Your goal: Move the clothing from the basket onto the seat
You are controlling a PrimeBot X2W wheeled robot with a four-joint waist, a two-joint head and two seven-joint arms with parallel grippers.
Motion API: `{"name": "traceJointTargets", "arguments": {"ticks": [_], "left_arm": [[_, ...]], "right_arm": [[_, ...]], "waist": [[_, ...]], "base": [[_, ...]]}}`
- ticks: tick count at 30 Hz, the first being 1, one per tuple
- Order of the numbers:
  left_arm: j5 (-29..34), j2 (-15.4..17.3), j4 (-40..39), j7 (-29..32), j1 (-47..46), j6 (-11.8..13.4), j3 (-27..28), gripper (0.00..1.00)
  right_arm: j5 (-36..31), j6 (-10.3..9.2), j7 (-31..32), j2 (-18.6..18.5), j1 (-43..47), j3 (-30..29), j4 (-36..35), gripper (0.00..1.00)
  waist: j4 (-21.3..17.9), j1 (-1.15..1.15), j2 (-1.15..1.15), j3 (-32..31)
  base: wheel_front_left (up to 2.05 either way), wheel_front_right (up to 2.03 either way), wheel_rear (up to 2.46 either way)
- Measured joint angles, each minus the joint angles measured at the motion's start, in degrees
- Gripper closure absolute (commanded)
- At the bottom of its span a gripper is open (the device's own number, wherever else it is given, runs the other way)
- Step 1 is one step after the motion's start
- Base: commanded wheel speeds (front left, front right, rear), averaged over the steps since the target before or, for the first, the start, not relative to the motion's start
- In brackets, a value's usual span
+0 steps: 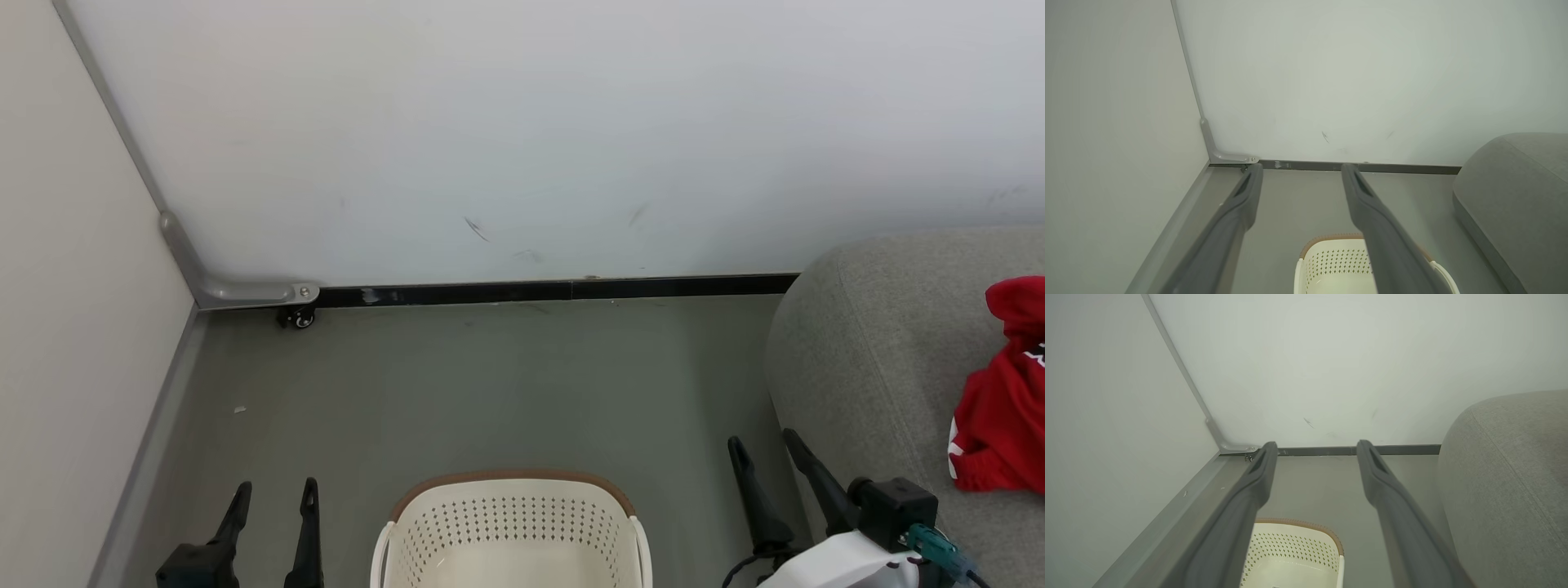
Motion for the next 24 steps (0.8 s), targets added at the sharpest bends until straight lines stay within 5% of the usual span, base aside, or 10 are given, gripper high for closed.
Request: {"name": "traceJointTargets", "arguments": {"ticks": [24], "left_arm": [[1.21,-0.46,0.01,0.00,-0.46,0.00,0.76,0.00]], "right_arm": [[0.59,0.00,2.41,0.03,1.21,0.31,-0.79,0.00]], "waist": [[0.53,0.00,0.00,0.29]], "base": [[0.00,0.00,0.00]]}}
